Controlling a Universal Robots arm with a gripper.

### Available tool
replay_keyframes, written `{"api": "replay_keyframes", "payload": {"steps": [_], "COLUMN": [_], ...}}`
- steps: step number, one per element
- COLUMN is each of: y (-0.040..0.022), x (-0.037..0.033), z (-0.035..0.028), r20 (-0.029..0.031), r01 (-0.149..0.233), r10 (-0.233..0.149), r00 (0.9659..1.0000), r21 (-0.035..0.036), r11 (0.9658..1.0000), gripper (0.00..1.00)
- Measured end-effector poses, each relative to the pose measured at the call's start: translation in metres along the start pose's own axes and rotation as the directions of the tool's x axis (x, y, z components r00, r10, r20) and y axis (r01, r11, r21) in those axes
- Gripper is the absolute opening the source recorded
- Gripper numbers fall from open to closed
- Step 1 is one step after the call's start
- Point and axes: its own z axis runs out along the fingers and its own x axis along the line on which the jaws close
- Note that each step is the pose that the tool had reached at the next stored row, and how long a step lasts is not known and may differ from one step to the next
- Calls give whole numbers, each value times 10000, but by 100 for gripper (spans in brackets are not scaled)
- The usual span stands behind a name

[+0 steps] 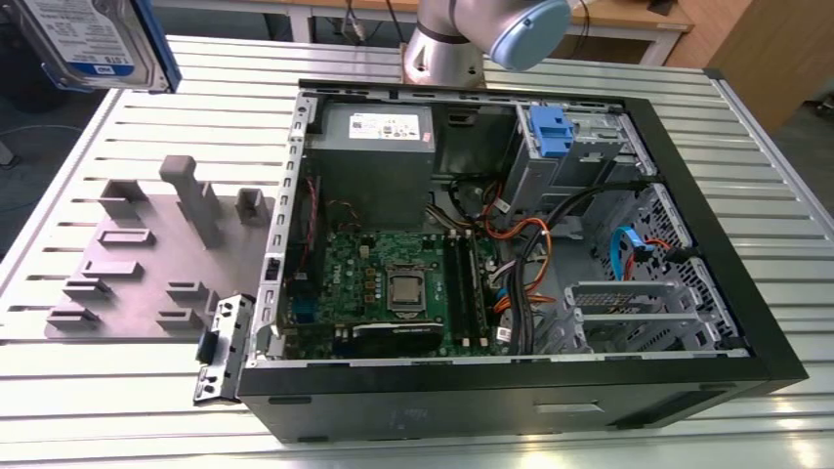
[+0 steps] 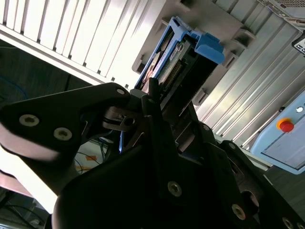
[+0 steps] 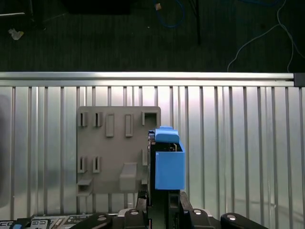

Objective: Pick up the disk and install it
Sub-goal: 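Pick up the disk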

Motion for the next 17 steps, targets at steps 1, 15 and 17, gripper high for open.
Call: {"api": "replay_keyframes", "payload": {"steps": [1, 15, 17], "y": [-20, -405, -475], "x": [-1, -10, -12], "z": [0, -1, -1], "r20": [0, 0, 0], "r01": [0, 0, 0], "r10": [0, 0, 0], "r00": [10000, 10000, 10000], "r21": [0, 0, 0], "r11": [10000, 10000, 10000], "gripper": [35, 35, 35]}}
